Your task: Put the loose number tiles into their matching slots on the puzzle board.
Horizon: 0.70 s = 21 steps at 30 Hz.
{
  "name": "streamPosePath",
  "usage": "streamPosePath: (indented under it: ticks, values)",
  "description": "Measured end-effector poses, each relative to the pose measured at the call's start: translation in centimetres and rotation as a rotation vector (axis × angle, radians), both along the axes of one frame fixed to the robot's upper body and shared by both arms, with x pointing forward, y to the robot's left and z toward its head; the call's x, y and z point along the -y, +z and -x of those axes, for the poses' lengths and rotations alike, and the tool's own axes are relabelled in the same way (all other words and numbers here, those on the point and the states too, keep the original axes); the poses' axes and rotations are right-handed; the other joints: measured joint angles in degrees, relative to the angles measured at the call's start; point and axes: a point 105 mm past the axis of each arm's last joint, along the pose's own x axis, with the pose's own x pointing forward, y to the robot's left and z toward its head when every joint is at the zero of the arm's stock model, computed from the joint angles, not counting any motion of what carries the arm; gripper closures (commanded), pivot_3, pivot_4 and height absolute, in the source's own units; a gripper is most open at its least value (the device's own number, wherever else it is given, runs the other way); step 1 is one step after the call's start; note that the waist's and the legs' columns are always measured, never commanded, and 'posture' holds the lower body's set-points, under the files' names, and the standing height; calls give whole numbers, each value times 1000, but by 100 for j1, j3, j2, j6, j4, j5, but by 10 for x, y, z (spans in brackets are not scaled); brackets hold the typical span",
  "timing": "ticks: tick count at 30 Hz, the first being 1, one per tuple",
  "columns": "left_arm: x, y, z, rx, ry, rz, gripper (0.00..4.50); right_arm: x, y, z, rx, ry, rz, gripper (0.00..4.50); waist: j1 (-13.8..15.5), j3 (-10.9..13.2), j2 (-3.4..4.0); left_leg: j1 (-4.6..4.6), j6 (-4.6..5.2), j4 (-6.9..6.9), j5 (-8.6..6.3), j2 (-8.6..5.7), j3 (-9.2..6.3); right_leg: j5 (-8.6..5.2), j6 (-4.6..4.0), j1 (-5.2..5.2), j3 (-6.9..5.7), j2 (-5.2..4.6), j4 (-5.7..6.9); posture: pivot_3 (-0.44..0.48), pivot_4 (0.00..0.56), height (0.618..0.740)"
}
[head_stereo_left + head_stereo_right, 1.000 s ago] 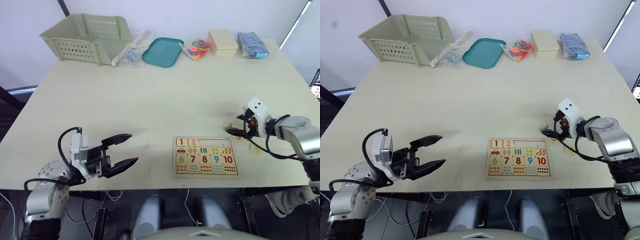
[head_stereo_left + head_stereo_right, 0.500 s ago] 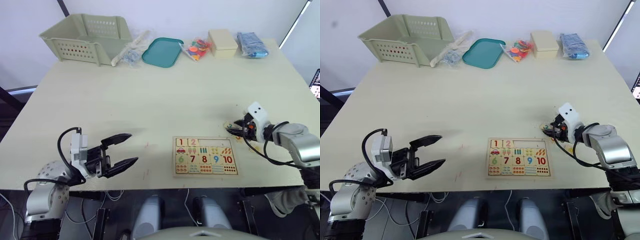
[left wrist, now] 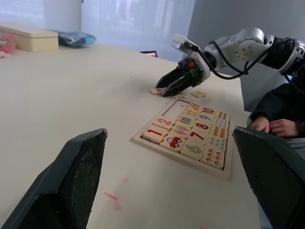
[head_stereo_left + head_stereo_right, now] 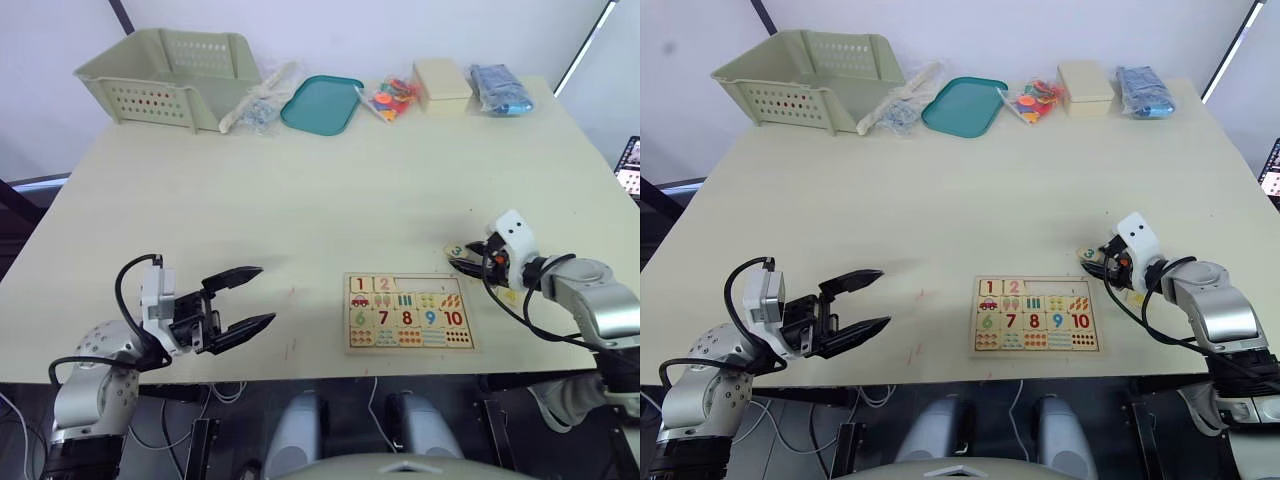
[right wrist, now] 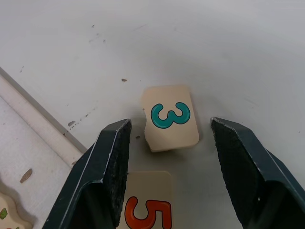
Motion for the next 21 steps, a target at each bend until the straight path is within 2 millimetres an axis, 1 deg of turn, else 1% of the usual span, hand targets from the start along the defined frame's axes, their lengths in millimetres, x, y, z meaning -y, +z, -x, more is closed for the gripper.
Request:
streamPosePath:
  ticks: [3,5,6,12,14,16,18,21]
  values:
    - [0,0,0,0,0,0,0,-1,0,0,4,-2,-5,2583,-38,0,0,0,0,-1,0,0,-1,0,0,0,0,0,0,0,150,740]
    - [0,0,0,0,0,1,0,-1,0,0,9,1,-5,3545,-48,0,0,0,0,-2,0,0,-2,0,0,0,-1,0,0,0,150,740]
    - [0,0,0,0,0,2,0,-1,0,0,9,2,-6,3634,-55,0,0,0,0,-2,0,0,-2,0,0,0,-1,0,0,0,150,740]
    - [1,-1,0,-2,3,5,0,-3,3,2,21,20,3,3631,-60,2,3,-2,0,-2,0,0,-2,0,0,-1,-1,-1,0,0,150,740]
    - [1,-1,0,-4,3,5,0,-6,16,5,43,60,35,3631,-65,7,12,-2,0,-3,0,0,-2,0,1,-3,1,-3,0,0,150,740]
    - [1,-1,0,-3,3,5,0,-12,40,6,100,113,80,3631,-74,8,13,-3,0,-4,0,1,-4,0,0,-7,0,-1,0,0,150,740]
    - [1,-1,0,-5,1,6,0,-18,54,11,119,171,130,3631,-74,10,15,-5,0,-5,0,1,-5,0,0,-10,1,-2,0,0,150,740]
    - [2,-1,1,-12,-4,11,0,-28,63,23,88,271,206,3631,-73,10,12,-6,0,-6,0,6,-14,-1,-2,-11,0,-4,-2,0,150,740]
